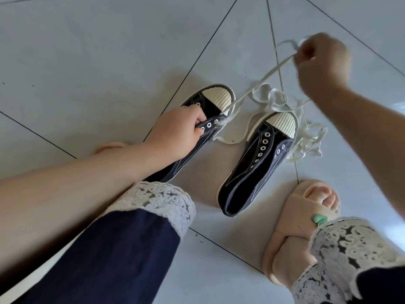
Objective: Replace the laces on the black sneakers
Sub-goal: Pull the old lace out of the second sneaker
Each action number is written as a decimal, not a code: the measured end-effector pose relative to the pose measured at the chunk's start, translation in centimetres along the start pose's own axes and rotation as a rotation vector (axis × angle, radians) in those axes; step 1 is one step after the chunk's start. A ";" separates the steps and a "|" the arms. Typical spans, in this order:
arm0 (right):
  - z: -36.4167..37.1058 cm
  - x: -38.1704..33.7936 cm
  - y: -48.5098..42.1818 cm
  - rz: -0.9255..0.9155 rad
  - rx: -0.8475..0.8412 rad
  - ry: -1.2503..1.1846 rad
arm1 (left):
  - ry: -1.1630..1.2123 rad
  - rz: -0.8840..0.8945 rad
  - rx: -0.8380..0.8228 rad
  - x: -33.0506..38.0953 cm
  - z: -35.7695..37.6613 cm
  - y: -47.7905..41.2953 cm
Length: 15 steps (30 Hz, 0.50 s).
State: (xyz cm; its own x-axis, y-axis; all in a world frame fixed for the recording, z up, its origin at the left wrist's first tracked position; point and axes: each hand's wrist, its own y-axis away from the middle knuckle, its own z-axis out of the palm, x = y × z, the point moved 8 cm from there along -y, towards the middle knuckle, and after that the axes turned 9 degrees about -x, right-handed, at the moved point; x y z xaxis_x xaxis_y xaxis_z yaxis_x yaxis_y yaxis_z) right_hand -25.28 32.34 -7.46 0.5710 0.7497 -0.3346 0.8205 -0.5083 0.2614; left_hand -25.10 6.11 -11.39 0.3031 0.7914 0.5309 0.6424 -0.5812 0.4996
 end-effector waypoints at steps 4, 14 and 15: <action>0.0 1.6 0.7 -0.006 -0.050 -0.032 | -0.007 0.003 0.000 0.1 0.0 0.0; 9.7 -7.6 7.3 -0.424 -0.440 0.135 | -0.026 -0.029 -0.007 0.2 0.1 -0.1; 9.8 -7.7 7.4 -0.448 -0.426 0.181 | -0.024 -0.030 -0.012 0.2 0.1 -0.1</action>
State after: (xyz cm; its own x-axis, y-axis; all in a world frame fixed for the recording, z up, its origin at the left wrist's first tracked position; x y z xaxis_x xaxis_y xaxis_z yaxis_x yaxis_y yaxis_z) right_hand -23.38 18.61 -11.83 0.1318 0.9288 -0.3463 0.8750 0.0551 0.4810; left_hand -25.02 6.36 -11.43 0.3010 0.8127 0.4989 0.6431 -0.5593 0.5231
